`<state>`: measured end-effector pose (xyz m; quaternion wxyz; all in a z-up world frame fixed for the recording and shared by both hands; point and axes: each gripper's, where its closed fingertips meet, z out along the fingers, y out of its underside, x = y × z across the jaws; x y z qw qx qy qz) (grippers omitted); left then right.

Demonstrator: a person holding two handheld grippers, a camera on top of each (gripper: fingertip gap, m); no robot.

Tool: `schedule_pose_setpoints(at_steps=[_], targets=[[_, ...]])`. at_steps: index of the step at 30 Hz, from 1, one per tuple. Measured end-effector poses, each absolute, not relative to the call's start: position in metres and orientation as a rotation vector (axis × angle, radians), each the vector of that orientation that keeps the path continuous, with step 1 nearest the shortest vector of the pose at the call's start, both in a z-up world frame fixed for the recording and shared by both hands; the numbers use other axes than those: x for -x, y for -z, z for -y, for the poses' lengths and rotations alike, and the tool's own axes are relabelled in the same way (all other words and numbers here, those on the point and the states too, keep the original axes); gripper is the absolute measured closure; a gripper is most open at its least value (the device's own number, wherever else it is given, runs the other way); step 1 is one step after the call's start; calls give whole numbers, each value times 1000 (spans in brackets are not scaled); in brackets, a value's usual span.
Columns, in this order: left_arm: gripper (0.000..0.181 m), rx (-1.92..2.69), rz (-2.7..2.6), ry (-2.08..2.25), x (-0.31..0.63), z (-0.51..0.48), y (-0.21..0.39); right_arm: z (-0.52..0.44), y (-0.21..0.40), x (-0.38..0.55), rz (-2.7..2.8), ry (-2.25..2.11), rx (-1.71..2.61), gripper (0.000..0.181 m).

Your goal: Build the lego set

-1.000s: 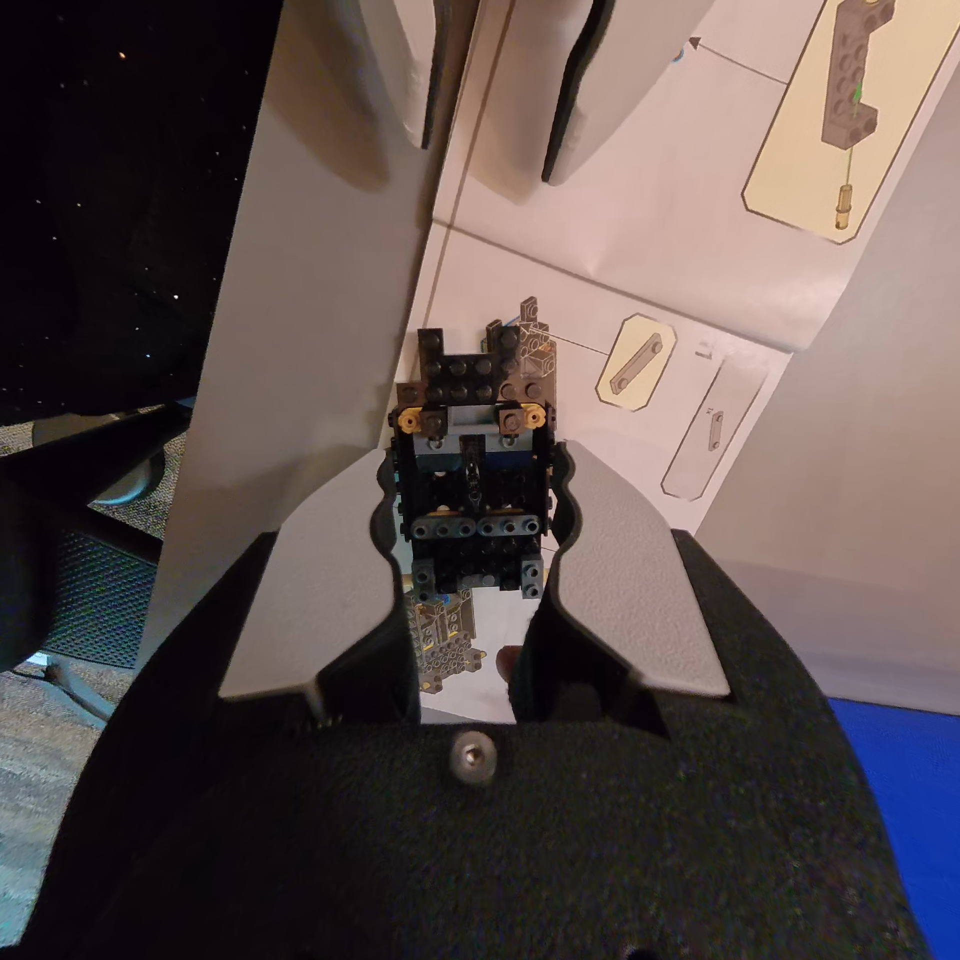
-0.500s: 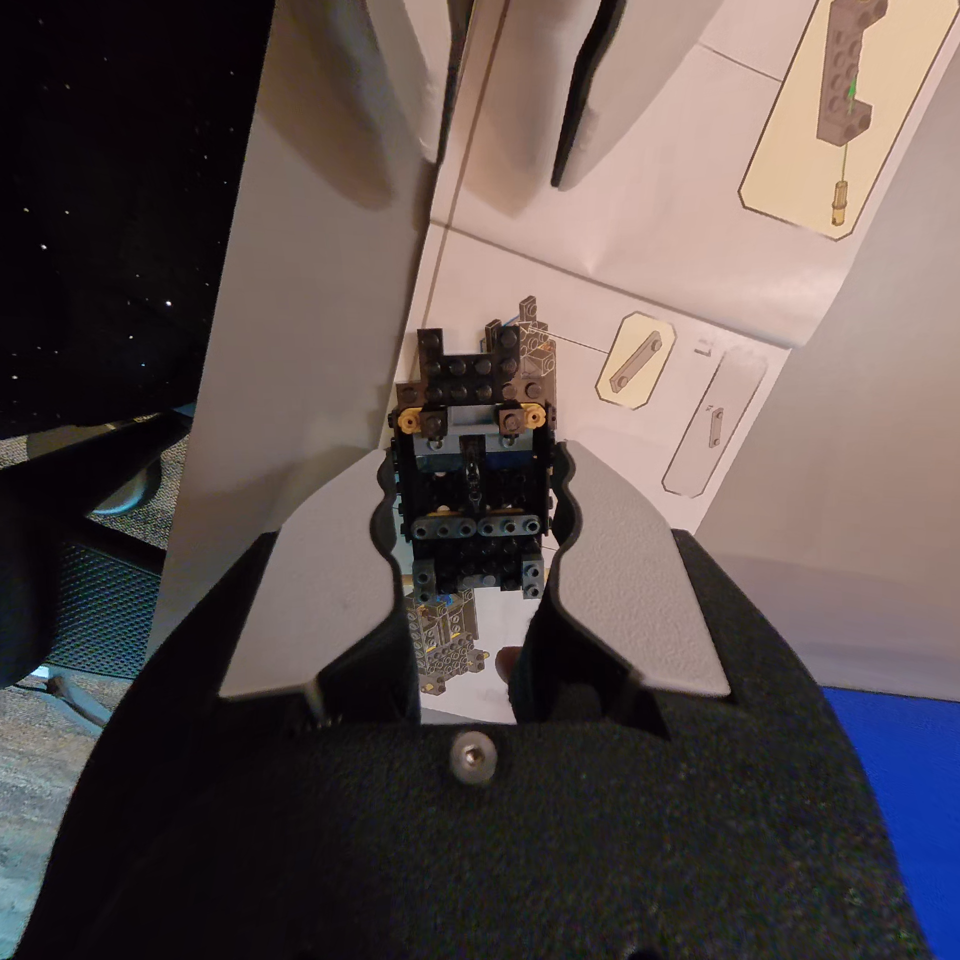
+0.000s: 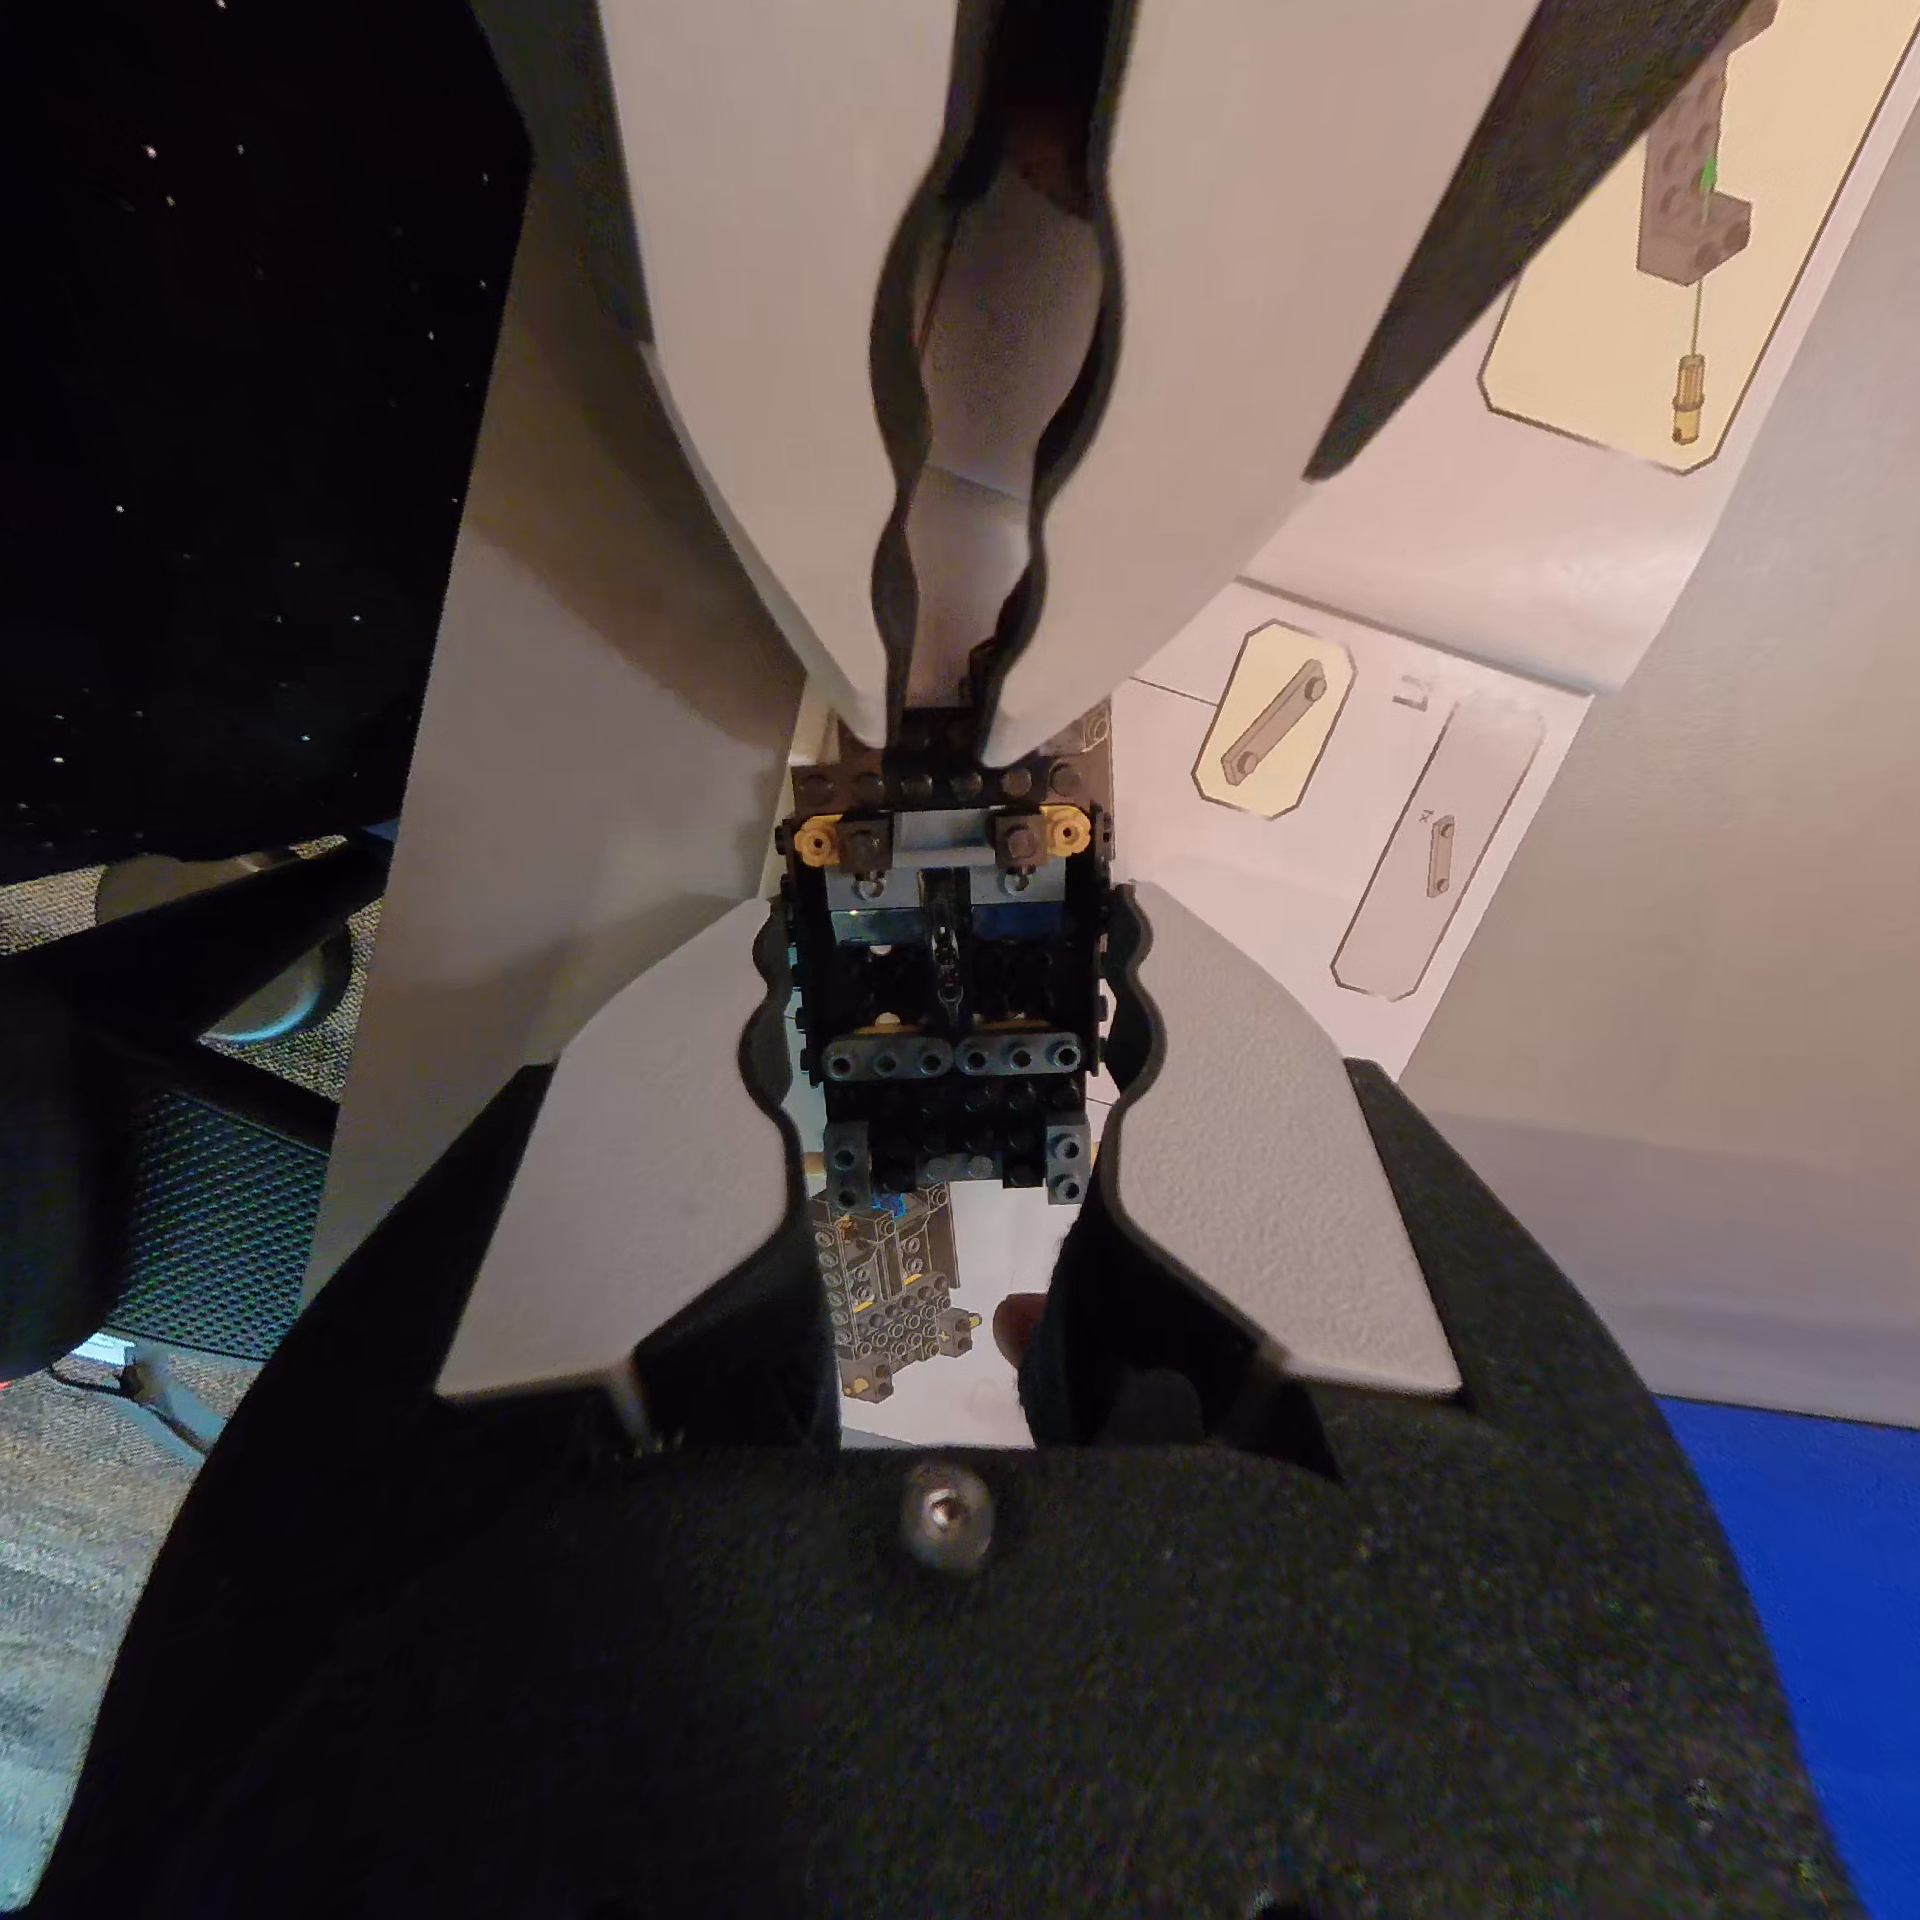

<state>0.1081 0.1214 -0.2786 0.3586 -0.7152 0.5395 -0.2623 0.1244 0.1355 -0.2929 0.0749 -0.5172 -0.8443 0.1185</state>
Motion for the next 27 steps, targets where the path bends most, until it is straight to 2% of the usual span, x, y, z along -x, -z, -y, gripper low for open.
schedule_pose_setpoints(at_steps=[19,21,27], targets=[[171,1914,-1433,765,-108,-120,283,-135,293,-124,2487,-403,1571,122],[171,1931,-1450,742,-108,-120,283,-135,292,-126,2477,-421,1579,114],[171,1946,-1468,725,-108,-120,283,-140,272,-129,2347,-455,1610,112]])
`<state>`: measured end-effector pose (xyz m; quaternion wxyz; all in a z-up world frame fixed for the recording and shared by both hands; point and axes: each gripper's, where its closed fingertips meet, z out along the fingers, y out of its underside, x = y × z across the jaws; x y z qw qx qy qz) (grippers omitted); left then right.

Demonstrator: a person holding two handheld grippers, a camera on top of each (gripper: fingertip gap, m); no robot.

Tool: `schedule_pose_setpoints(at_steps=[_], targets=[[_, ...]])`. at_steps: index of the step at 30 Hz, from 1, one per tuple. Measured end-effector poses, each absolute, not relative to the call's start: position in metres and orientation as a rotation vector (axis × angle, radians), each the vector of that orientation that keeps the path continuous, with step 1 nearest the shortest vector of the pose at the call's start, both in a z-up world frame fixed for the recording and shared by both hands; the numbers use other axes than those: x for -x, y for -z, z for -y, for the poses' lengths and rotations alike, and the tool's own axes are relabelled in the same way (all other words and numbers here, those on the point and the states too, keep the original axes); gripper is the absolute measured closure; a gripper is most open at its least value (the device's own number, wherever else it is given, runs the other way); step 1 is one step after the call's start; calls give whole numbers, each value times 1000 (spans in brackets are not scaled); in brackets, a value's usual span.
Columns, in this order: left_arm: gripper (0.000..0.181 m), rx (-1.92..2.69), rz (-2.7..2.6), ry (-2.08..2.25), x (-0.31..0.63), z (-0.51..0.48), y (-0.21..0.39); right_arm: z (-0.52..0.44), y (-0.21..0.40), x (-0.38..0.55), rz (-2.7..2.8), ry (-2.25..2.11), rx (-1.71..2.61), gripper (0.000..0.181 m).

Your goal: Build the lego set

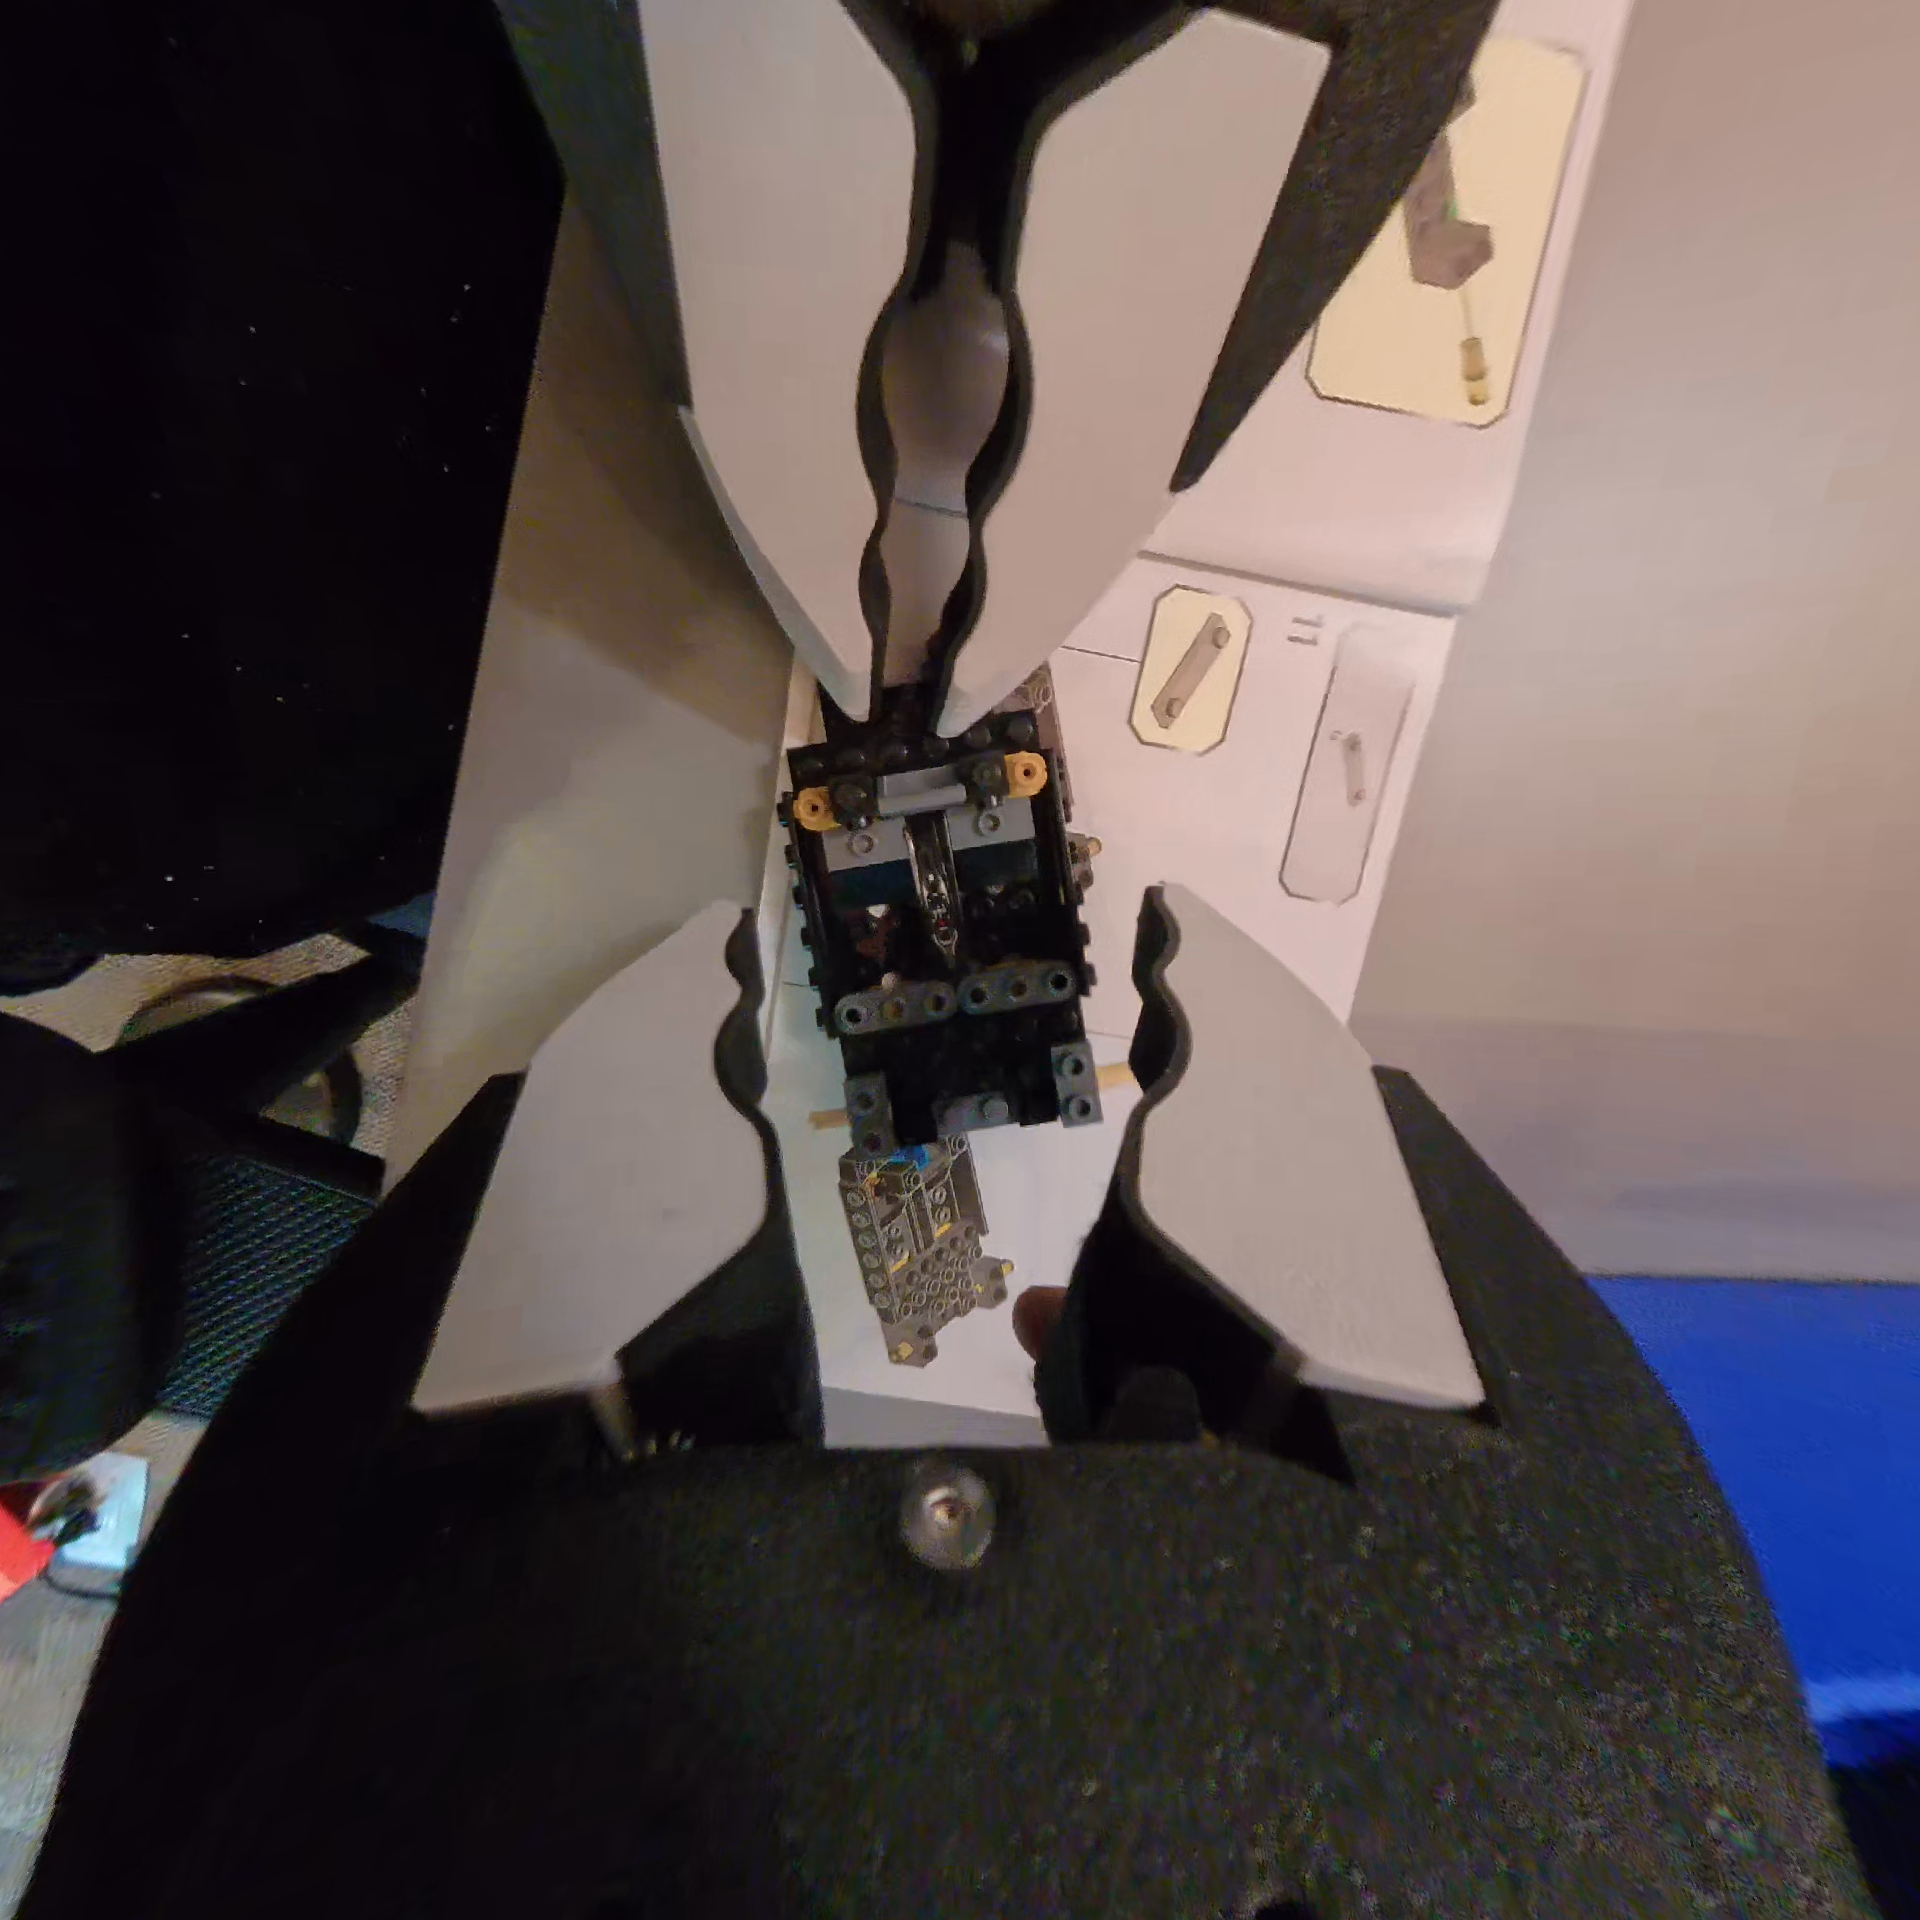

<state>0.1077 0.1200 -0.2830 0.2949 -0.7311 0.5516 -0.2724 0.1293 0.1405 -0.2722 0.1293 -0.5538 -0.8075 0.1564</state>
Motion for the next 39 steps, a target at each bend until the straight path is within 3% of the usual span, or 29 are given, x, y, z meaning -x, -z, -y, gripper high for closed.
schedule_pose_setpoints(at_steps=[4,7,8,10,15,20,21,24,26,32,39], targets=[[169,1874,-1505,631,-108,-124,281,-137,268,-132,2317,-414,1609,113],[135,1833,-1468,696,-105,-117,271,-130,265,-129,2290,-451,1597,116],[133,1822,-1433,764,-102,-112,263,-127,263,-126,2279,-478,1585,121],[136,1803,-1341,828,-89,-111,250,-122,261,-118,2266,-520,1566,133],[150,1801,-1192,705,-58,-134,245,-108,265,-112,2387,-520,1481,141],[156,1795,-1163,681,-51,-141,242,-96,270,-106,2569,-427,1233,176],[156,1798,-1160,678,-50,-142,244,-93,272,-106,2603,-436,1213,174],[156,1807,-1163,646,-46,-143,248,-84,276,-101,2626,-444,1158,142],[156,1801,-1164,638,-45,-143,247,-97,284,-104,2636,-261,1104,138],[156,1786,-1161,640,-42,-145,245,-143,282,-106,2503,-64,1224,158],[156,1782,-1185,651,-44,-143,251,-149,266,-102,2494,-380,1433,177]])
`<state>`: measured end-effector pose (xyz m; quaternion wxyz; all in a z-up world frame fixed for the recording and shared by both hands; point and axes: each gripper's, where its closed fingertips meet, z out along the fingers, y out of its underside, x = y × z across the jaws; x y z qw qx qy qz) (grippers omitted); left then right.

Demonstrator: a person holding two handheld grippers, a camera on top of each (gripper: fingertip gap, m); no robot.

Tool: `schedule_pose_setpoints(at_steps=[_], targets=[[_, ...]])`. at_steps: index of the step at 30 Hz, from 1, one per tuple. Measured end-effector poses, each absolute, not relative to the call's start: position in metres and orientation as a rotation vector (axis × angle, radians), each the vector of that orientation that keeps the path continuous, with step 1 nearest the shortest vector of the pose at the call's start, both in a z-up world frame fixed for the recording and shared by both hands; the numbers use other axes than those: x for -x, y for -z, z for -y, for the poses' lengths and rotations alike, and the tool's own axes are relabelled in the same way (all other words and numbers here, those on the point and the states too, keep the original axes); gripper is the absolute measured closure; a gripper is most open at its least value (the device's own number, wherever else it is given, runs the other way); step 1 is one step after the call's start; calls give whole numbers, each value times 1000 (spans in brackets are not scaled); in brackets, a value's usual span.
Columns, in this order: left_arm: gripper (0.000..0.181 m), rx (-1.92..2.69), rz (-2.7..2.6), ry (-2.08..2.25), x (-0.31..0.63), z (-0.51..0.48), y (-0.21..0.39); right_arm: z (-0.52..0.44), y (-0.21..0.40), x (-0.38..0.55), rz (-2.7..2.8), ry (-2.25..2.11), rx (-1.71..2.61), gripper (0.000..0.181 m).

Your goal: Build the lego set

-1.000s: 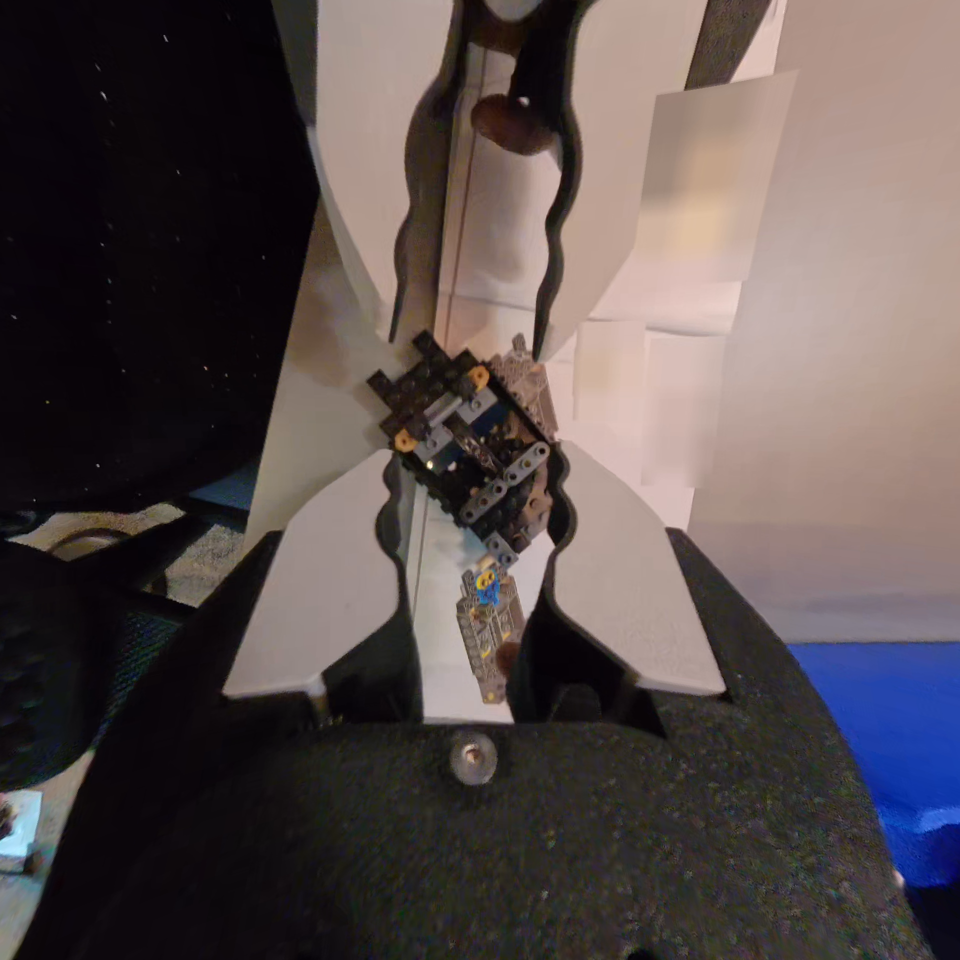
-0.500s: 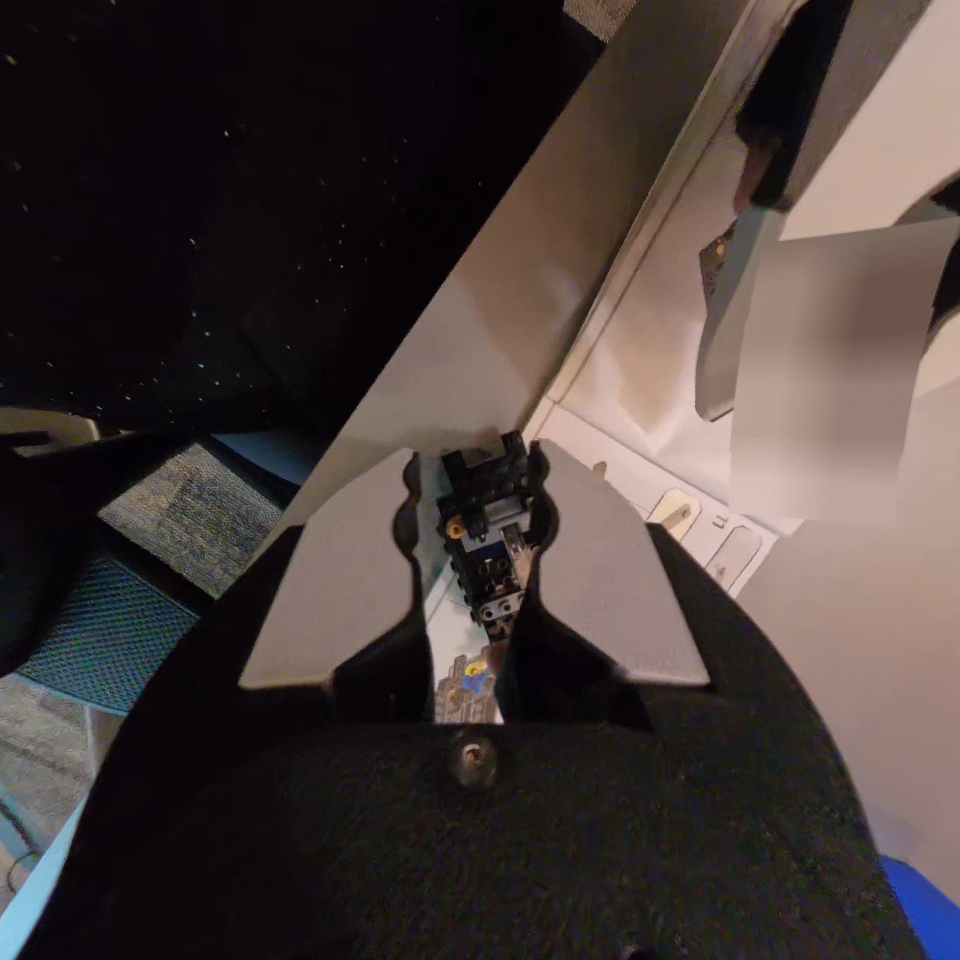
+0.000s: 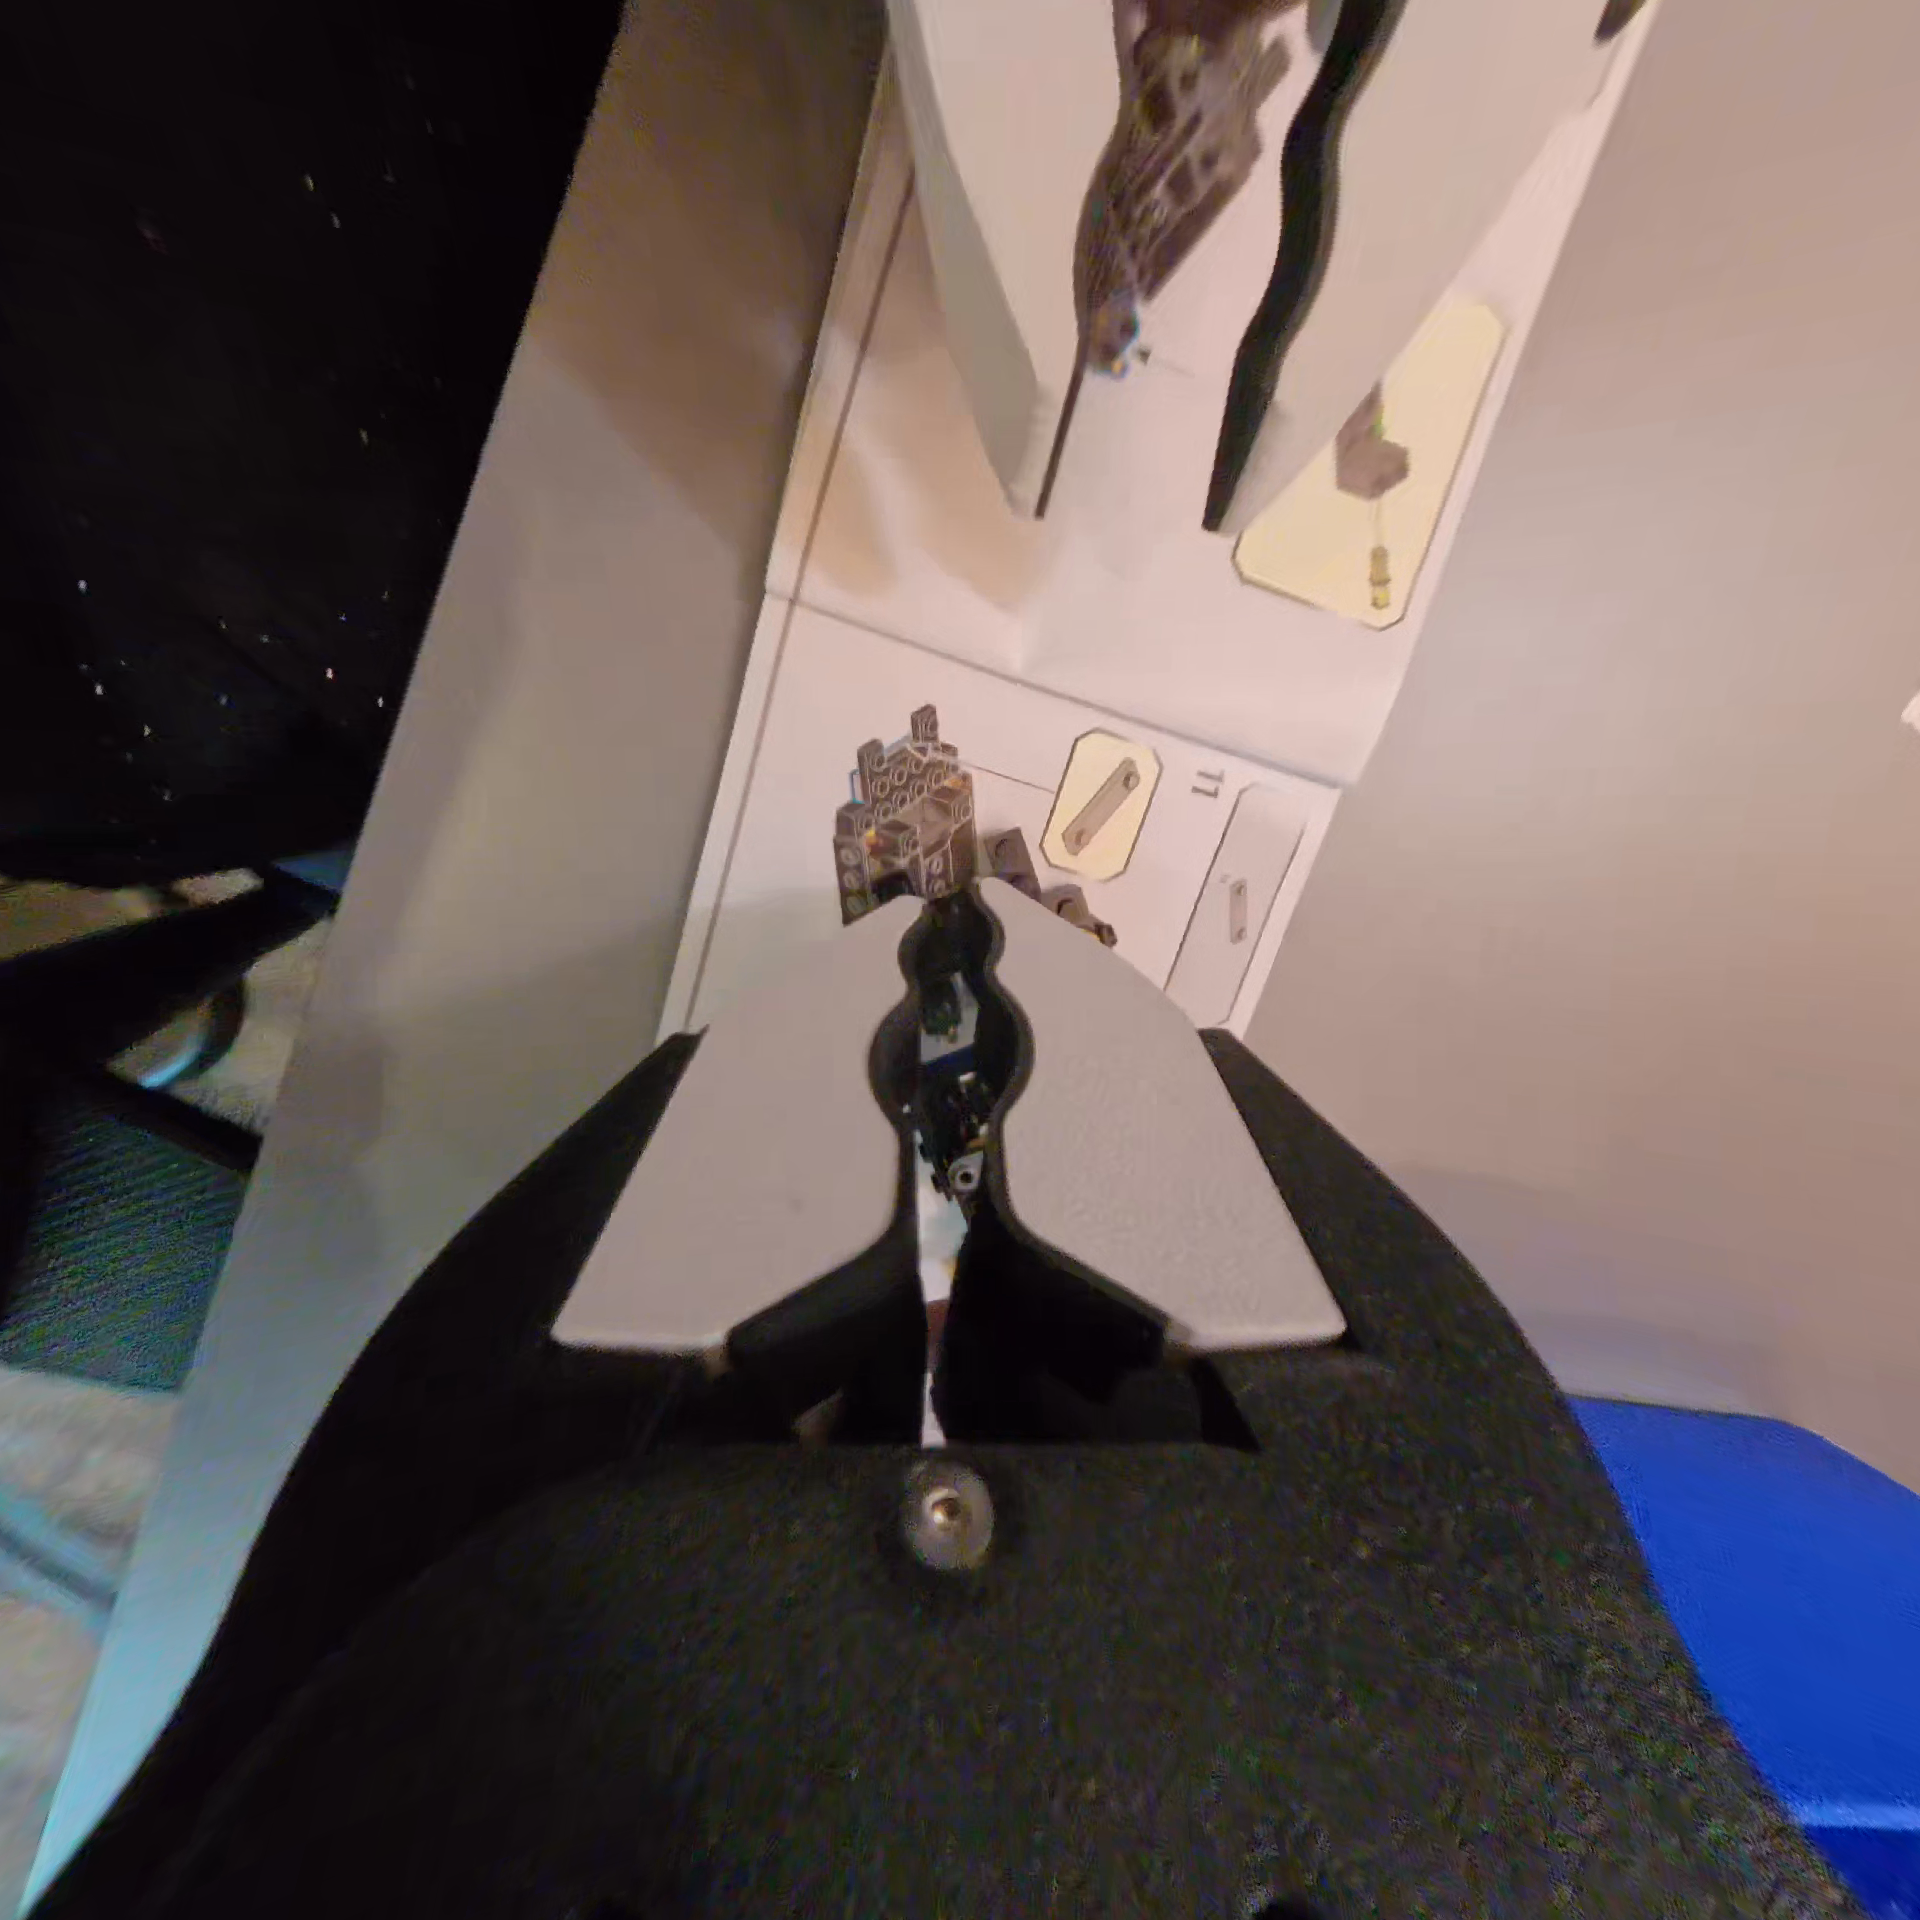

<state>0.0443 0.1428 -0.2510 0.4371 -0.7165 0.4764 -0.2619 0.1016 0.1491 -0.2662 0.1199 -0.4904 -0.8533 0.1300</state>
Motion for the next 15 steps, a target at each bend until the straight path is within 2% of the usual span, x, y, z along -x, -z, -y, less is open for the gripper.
schedule_pose_setpoints(at_steps=[2,5,15], targets=[[157,1787,-1196,655,-44,-142,254,-150,274,-104,2572,-329,1454,177],[157,1788,-1196,643,-42,-143,255,-154,282,-104,2634,-247,1472,166],[157,1791,-1205,659,-42,-142,257,-155,285,-106,2733,-183,1418,172]])
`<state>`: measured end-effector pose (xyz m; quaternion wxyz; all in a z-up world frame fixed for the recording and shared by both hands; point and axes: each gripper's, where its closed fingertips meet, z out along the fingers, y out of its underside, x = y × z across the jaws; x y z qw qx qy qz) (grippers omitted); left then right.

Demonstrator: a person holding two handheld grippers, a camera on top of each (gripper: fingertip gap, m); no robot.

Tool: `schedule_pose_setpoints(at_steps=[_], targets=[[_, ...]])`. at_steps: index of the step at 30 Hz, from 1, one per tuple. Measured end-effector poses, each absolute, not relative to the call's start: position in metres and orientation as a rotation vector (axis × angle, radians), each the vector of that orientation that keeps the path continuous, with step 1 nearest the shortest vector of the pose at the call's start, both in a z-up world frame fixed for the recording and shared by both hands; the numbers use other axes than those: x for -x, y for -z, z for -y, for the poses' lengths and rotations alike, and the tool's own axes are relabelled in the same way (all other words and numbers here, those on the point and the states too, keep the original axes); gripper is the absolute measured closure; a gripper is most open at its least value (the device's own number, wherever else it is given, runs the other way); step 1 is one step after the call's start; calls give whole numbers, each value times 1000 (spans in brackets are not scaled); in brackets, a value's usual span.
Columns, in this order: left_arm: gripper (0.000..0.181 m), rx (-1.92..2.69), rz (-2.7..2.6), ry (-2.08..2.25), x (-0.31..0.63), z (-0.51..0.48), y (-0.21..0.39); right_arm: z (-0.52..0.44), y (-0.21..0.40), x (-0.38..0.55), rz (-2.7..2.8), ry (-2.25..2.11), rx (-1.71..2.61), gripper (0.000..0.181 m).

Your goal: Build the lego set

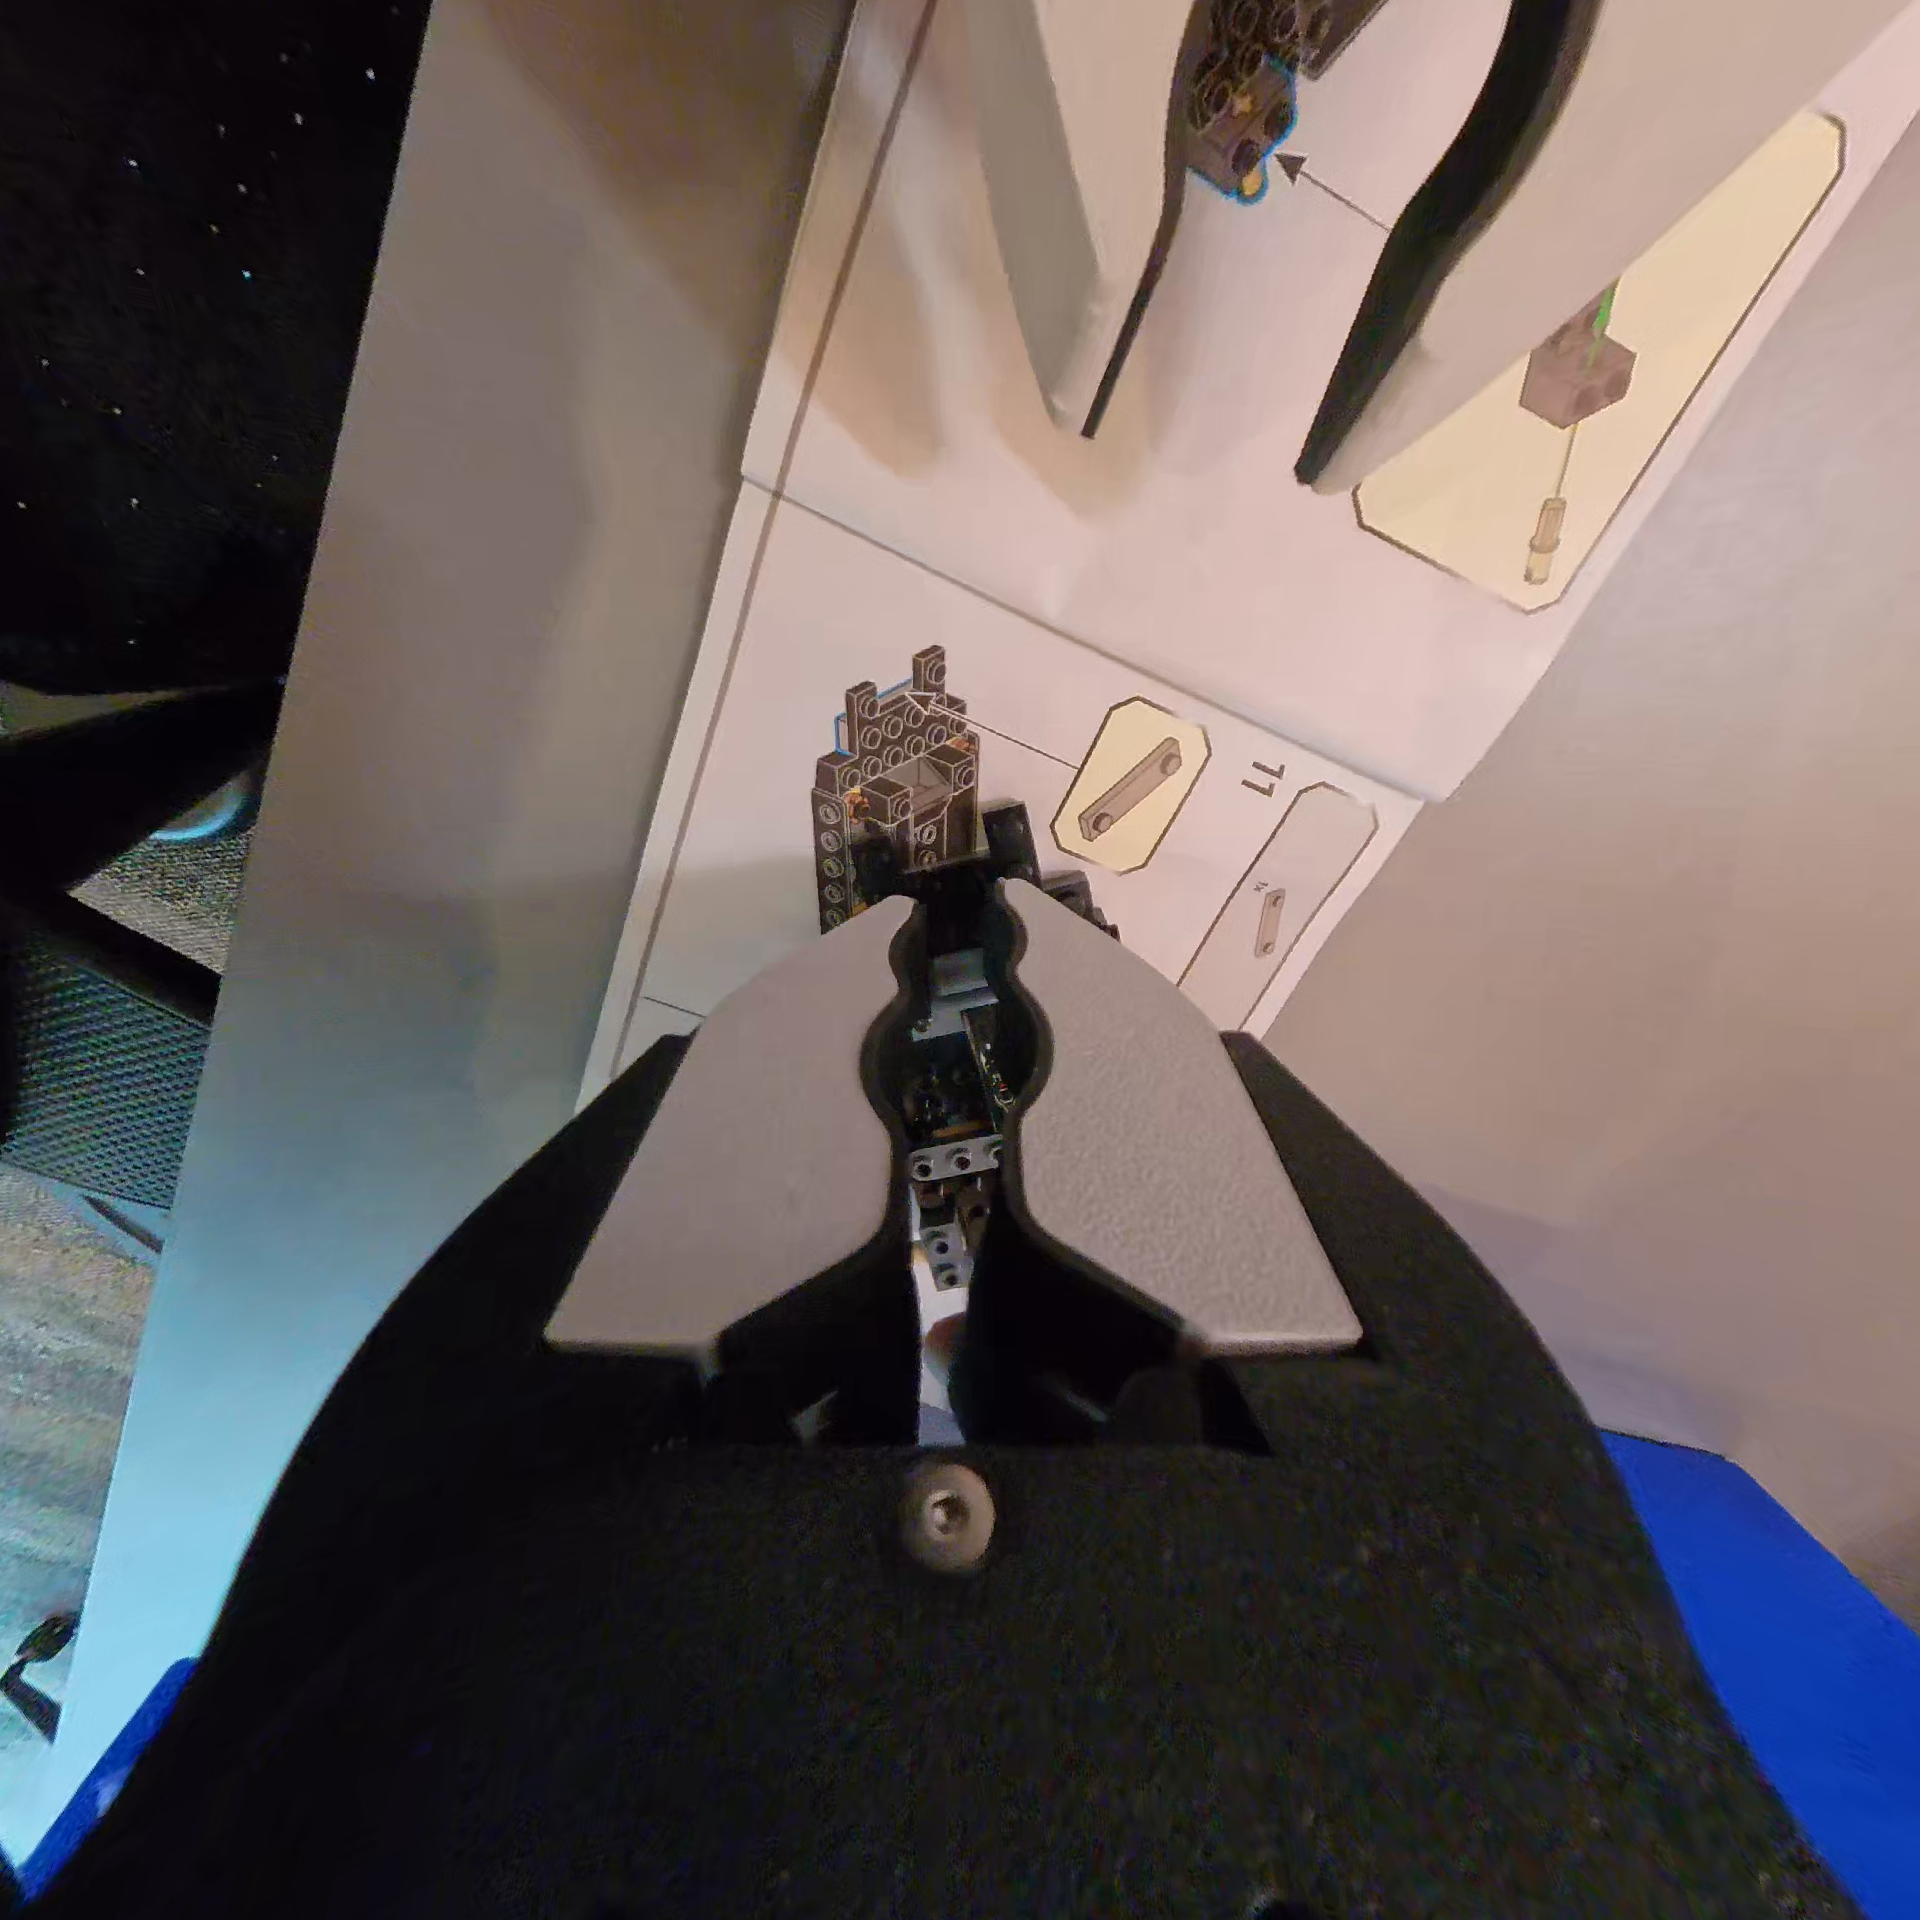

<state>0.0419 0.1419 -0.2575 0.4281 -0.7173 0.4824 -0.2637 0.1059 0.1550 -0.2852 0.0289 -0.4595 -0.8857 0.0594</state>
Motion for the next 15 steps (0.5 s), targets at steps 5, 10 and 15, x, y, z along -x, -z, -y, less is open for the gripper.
schedule_pose_setpoints(at_steps=[5,10,15], targets=[[158,1787,-1205,662,-42,-142,257,-156,286,-106,2750,-184,1429,172],[158,1784,-1202,673,-42,-142,256,-156,286,-106,2774,-120,1465,173],[159,1782,-1199,668,-42,-142,256,-155,286,-107,2749,-60,1476,173]])
